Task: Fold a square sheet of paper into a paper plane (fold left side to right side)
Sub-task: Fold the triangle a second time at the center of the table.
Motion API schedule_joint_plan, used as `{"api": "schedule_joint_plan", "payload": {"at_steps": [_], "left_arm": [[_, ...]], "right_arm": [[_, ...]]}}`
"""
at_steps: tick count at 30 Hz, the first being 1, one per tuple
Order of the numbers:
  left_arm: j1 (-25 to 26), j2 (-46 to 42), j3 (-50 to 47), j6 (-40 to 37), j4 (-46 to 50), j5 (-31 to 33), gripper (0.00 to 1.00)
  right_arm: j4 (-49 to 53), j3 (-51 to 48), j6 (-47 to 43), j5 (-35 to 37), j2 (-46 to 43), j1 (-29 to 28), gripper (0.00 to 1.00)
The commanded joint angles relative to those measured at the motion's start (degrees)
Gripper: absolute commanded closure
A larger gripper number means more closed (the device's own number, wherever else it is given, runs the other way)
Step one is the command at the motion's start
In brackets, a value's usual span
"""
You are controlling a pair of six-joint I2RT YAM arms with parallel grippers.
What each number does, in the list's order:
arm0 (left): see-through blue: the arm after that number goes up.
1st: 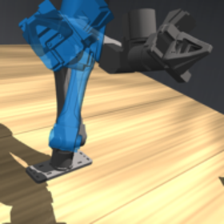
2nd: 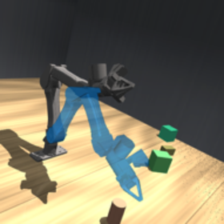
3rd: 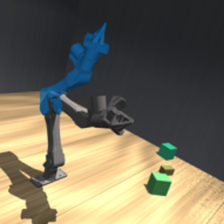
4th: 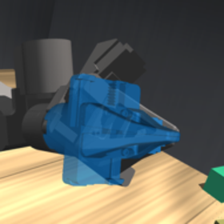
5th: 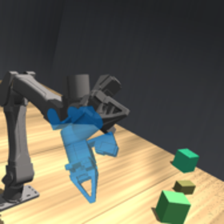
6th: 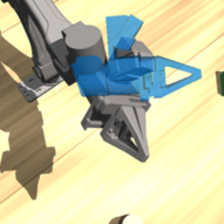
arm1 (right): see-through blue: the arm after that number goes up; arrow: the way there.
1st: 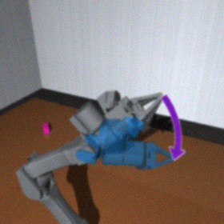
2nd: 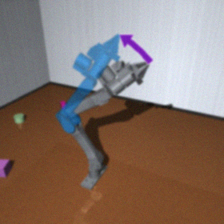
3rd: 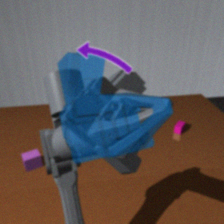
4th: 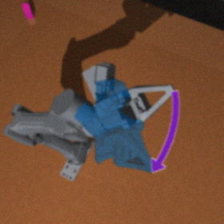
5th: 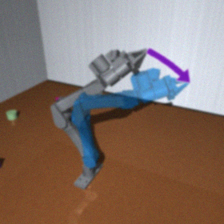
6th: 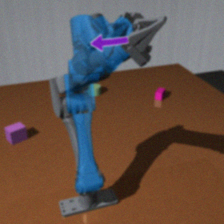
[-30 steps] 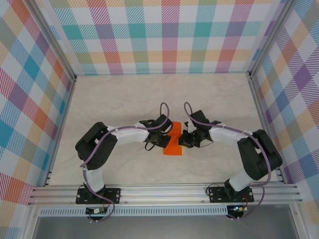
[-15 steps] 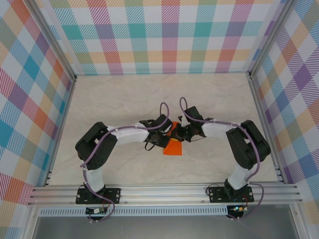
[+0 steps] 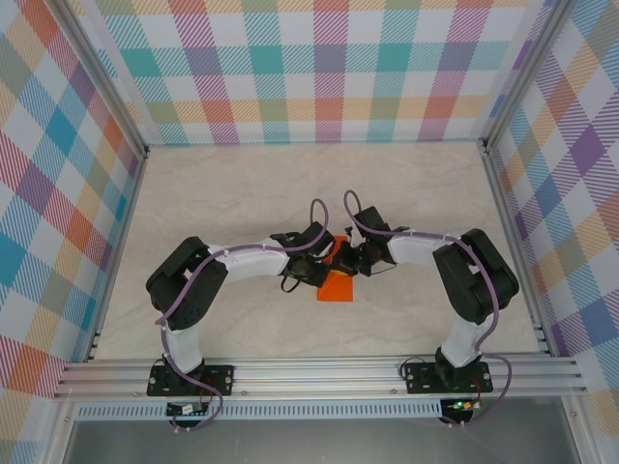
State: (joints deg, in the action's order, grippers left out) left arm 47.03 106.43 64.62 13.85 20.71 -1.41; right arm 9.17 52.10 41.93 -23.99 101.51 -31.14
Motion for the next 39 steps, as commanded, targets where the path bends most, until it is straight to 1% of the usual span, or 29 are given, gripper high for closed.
{"api": "schedule_joint_plan", "payload": {"at_steps": [1, 19, 24, 27, 28, 31, 33, 35, 37, 39], "left_arm": [[-0.5, 1.0, -0.4, -0.6, -0.3, -0.8, 1.00], [-0.5, 1.2, 0.8, -0.8, 0.6, -0.7, 1.00], [-0.5, -0.7, 0.7, -0.3, 1.1, -0.7, 1.00], [-0.6, -4.2, -0.1, 0.0, 1.6, -0.4, 0.91], [-0.6, -5.6, -0.5, 0.3, 1.7, -0.2, 0.86], [-0.6, -9.9, -2.0, 0.7, 1.7, -0.2, 0.75], [-0.6, -12.2, -3.4, 0.7, 1.8, -1.2, 0.71], [-0.6, -14.8, -5.9, 1.0, 0.5, -2.9, 0.70], [-0.6, -16.6, -8.5, 1.3, -2.3, -6.8, 0.70], [-0.6, -17.2, -10.6, 2.0, -6.8, -12.6, 0.70]], "right_arm": [[3.3, 0.7, -2.7, 2.4, 0.6, -0.2, 0.97], [5.8, -2.0, -4.8, 6.7, 0.0, -0.3, 0.97], [4.8, -3.8, -4.8, 6.8, 0.5, -0.2, 0.96], [4.8, -4.2, -5.0, 6.8, 1.0, -0.2, 0.97], [4.7, -4.2, -5.1, 6.8, 1.1, -0.2, 0.97], [4.8, -4.1, -5.2, 6.8, 1.1, -0.2, 0.97], [4.9, -3.9, -5.2, 6.7, 1.1, -0.3, 0.96], [4.9, -3.8, -5.2, 6.5, 1.1, -0.2, 0.96], [5.0, -3.8, -5.3, 6.5, 1.0, -0.2, 0.96], [5.0, -3.7, -5.3, 6.6, 1.0, -0.3, 0.97]]}}
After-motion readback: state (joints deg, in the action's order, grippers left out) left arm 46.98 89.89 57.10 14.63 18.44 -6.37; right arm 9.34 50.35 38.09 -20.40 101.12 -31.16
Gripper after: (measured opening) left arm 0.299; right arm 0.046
